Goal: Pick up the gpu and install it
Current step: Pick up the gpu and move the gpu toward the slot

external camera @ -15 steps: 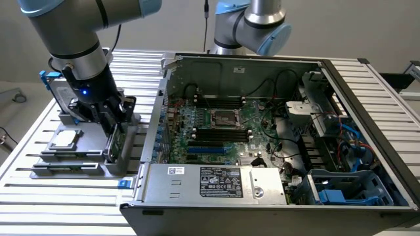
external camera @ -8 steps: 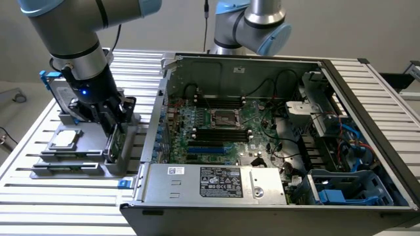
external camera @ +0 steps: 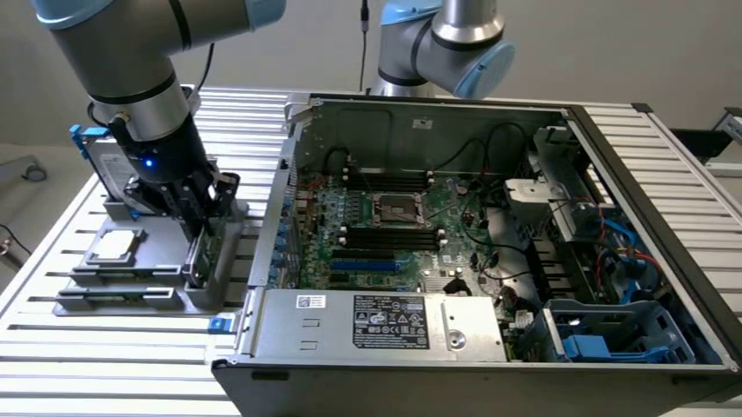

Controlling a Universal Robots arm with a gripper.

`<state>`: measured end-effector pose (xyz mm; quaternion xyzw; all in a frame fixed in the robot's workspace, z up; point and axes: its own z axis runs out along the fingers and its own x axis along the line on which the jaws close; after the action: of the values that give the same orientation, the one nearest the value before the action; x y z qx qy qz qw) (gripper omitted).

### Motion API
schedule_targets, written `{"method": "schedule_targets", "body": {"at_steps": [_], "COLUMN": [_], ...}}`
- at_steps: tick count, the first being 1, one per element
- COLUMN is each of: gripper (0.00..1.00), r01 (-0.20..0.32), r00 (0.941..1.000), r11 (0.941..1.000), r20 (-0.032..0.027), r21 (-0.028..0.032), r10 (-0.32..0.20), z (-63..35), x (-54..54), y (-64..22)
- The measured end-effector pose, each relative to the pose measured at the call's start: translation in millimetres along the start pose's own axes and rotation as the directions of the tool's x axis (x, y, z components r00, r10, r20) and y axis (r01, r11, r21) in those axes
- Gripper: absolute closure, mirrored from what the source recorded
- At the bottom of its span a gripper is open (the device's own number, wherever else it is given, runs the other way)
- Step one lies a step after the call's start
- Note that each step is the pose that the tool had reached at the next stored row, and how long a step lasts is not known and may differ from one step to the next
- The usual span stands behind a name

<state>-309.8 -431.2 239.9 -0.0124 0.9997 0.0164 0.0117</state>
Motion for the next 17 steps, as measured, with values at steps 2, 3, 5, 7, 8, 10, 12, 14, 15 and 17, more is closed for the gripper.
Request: {"method": "schedule_targets", "body": {"at_steps": [2, 3, 5, 7, 8, 10, 12, 14, 15, 17], "gripper": [0.73, 0.73, 0.73, 0.73, 0.73, 0.73, 0.73, 0.73, 0.73, 0.73], "r01": [0.000, 0.000, 0.000, 0.000, 0.000, 0.000, 0.000, 0.000, 0.000, 0.000], "r00": [1.0000, 1.0000, 1.0000, 1.0000, 1.0000, 1.0000, 1.0000, 1.0000, 1.0000, 1.0000], "r11": [1.0000, 1.0000, 1.0000, 1.0000, 1.0000, 1.0000, 1.0000, 1.0000, 1.0000, 1.0000], "r20": [-0.0001, 0.0000, -0.0001, 0.0000, 0.0000, 0.0002, 0.0001, 0.0000, -0.0001, -0.0005], "r21": [0.0001, 0.0000, 0.0001, 0.0000, 0.0000, -0.0004, -0.0004, -0.0004, -0.0004, -0.0003], "r10": [0.000, 0.000, 0.000, 0.000, 0.000, 0.000, 0.000, 0.000, 0.000, 0.000], "z": [0.0, 0.0, 0.0, 0.0, 0.0, -0.4, -2.5, -6.7, -9.5, -17.4], "x": [0.0, 0.0, 0.0, 0.0, 0.0, 0.0, 0.0, -0.1, -0.2, -0.4], "y": [0.0, 0.0, 0.0, 0.0, 0.0, 0.0, 0.1, 0.2, 0.3, 0.6]}}
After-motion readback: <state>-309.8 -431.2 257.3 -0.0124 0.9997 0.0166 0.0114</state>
